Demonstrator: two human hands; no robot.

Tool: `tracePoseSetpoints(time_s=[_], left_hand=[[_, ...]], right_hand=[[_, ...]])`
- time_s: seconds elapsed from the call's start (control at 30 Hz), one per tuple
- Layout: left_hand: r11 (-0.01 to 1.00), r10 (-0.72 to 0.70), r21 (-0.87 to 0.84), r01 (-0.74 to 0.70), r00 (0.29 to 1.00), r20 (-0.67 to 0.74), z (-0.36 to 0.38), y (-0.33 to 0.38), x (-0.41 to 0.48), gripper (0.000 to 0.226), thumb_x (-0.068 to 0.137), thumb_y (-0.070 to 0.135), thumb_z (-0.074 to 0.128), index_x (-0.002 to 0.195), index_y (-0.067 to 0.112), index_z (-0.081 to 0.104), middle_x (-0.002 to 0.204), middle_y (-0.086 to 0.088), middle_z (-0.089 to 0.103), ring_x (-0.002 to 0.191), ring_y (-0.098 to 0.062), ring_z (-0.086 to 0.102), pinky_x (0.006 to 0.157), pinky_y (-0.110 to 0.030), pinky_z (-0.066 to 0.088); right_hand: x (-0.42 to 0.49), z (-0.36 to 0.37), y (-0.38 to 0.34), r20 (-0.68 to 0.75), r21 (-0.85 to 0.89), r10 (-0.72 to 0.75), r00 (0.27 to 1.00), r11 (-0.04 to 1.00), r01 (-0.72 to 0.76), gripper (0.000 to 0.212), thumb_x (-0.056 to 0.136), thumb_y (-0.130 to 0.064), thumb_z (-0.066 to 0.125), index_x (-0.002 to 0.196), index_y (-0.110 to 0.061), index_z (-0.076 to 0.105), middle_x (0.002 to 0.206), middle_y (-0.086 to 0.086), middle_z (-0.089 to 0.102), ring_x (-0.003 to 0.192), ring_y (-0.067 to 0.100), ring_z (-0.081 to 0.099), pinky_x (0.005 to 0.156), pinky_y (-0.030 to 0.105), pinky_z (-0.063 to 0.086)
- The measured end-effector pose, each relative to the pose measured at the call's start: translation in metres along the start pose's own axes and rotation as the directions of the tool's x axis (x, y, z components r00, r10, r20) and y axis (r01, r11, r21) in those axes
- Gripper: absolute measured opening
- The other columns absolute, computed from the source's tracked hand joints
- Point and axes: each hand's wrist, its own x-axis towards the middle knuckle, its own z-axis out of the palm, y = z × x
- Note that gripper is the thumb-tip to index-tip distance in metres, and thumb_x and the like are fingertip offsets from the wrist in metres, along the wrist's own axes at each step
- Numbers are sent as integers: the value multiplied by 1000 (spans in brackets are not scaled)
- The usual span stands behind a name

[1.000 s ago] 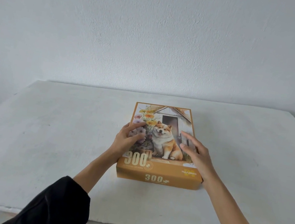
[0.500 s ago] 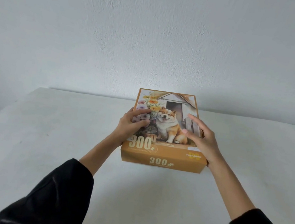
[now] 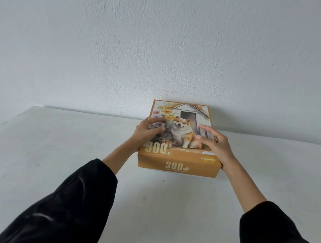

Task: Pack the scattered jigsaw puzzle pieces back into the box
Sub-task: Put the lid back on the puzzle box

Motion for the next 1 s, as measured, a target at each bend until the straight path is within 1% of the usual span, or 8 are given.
tracePoseSetpoints(time_s=[0.13,0.43,0.57,0.67,0.73,0.8,0.9,1.0], left_hand=[[999,-28,22,28,1000,-2,4,-9,7,34,85,26,64,119,28,60,131,-9,51,106,-28,61,73,-31,57],[997,-23,67,23,1000,-1,6,-21,14,34,85,29,63,119,30,59,131,-8,51,106,-28,60,75,-32,57],[997,-24,77,24,1000,-4,7,-24,13,30,85,28,62,115,33,59,132,-9,50,108,-28,59,77,-35,57],[993,-3,116,2,1000,8,7,-23,13,30,87,28,60,117,32,57,135,-9,47,111,-28,57,74,-29,56],[988,10,152,-14,1000,27,6,-22,14,35,83,36,61,118,33,56,135,-10,45,112,-29,56,75,-28,55],[982,-4,188,-5,999,50,6,-22,14,41,77,42,59,117,35,55,136,-11,44,114,-29,54,80,-32,55],[955,31,294,-21,999,-30,6,-20,16,32,87,29,58,119,29,57,144,-11,35,126,-31,43,92,-37,49],[908,131,414,-66,983,-131,7,-17,7,29,90,23,56,119,26,58,150,-9,24,136,-28,29,98,-38,41]], right_hand=[[9,0,10,6,0,28,1000,1000,-28,35,80,-15,68,113,-24,63,116,-10,55,119,4,40,97,23,29],[14,2,22,9,17,42,999,999,-42,36,79,-15,68,114,-22,63,117,-9,56,118,5,41,94,23,30],[15,3,24,15,0,35,999,999,-35,35,81,-15,67,115,-22,63,119,-8,55,116,4,40,94,23,29],[14,3,24,15,0,44,999,999,-44,36,80,-15,67,115,-22,62,118,-8,55,116,4,40,95,24,29],[14,3,25,17,1,53,998,999,-53,36,80,-15,67,116,-22,62,117,-10,55,118,4,40,96,24,30],[13,3,25,40,-6,62,997,998,-61,36,81,-16,67,116,-22,61,119,-9,55,121,6,40,97,24,31],[12,5,22,14,-105,39,999,994,-37,35,83,-18,65,118,-21,60,124,-4,55,124,11,42,95,23,30],[0,8,15,-85,-271,-75,994,961,50,33,85,-17,62,118,-16,60,123,3,55,119,15,46,87,19,29]])
